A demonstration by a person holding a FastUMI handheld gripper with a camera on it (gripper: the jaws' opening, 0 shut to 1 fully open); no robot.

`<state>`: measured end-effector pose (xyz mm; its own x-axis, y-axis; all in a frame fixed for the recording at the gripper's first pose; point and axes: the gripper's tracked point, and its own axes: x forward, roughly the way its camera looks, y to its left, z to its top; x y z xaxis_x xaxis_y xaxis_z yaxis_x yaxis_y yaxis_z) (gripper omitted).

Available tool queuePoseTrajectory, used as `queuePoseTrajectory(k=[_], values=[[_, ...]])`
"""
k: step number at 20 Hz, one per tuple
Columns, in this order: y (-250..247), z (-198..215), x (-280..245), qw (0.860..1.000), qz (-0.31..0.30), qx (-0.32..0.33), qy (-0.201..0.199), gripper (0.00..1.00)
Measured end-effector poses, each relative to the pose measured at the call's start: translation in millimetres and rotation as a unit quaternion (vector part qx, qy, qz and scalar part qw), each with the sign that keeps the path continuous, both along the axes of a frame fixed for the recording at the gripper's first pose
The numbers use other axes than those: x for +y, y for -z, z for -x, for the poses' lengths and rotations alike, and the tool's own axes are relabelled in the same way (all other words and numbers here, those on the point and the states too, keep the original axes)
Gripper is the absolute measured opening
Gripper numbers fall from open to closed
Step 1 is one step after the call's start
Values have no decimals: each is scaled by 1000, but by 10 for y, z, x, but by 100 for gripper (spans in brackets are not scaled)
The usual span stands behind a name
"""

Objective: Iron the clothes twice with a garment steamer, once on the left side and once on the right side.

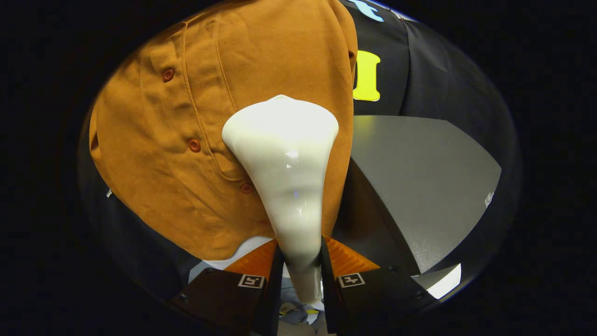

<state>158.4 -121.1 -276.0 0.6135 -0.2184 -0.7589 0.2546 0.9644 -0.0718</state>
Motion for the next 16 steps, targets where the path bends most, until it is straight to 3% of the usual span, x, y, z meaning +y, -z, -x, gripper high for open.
queuePoseTrajectory(k=[9, 16], values=[[36, 236, -32, 1000, 1, 14, 2, 42], [-590, 174, -13, 997, 26, -64, 15, 42]])
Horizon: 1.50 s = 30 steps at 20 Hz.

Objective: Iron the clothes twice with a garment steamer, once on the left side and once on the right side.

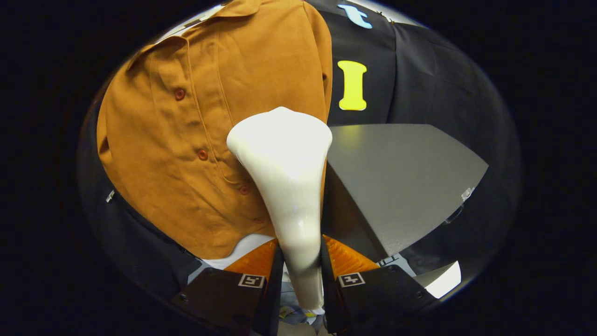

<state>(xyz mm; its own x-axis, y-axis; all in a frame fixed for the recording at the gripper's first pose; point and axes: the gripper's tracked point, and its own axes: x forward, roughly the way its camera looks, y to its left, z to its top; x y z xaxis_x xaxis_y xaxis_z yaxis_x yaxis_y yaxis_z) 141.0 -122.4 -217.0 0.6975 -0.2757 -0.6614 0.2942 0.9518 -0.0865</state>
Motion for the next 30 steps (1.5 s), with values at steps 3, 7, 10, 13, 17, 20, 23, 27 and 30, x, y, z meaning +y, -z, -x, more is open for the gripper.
queuePoseTrajectory(k=[3, 7, 10, 13, 17, 20, 23, 27, 30], values=[[-320, -78, 157, 999, 13, -40, -12, 42], [-661, -200, 517, 996, 13, -83, -39, 42], [-842, -289, 842, 992, 11, -106, -68, 42], [-993, -327, 1100, 987, 8, -130, -90, 42], [-1094, -388, 1393, 983, -2, -145, -108, 42], [-1104, -396, 1570, 982, -4, -146, -119, 42], [-1090, -406, 1693, 982, -8, -146, -122, 42], [-1034, -438, 1764, 983, -12, -138, -119, 42], [-933, -466, 1768, 985, -14, -127, -111, 42]])
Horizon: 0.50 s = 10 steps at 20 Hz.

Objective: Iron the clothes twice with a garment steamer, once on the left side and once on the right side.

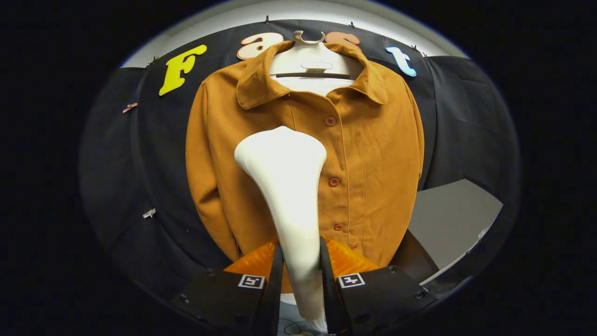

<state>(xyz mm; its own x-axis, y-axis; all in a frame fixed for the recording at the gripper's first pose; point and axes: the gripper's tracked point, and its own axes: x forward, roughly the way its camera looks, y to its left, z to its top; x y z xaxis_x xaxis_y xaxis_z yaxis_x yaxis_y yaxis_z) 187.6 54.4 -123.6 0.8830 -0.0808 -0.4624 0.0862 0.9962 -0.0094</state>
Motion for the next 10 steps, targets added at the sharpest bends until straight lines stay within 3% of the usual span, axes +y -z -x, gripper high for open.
queuePoseTrajectory(k=[10], values=[[394, -100, 57, 999, 1, 50, 7, 42]])
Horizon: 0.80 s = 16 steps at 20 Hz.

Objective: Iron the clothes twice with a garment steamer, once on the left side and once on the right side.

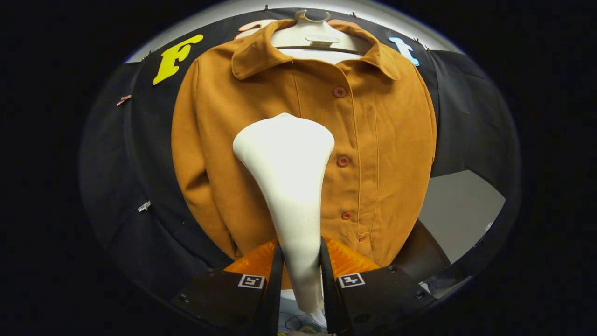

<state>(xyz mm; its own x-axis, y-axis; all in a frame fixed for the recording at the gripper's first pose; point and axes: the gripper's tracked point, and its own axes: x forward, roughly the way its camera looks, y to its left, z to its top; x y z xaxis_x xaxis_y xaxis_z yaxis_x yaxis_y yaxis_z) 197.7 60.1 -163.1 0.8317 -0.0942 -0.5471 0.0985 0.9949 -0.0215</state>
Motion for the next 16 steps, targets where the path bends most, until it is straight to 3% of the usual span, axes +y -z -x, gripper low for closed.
queuePoseTrajectory(k=[16], values=[[786, 108, -98, 995, -10, 97, 5, 42]])
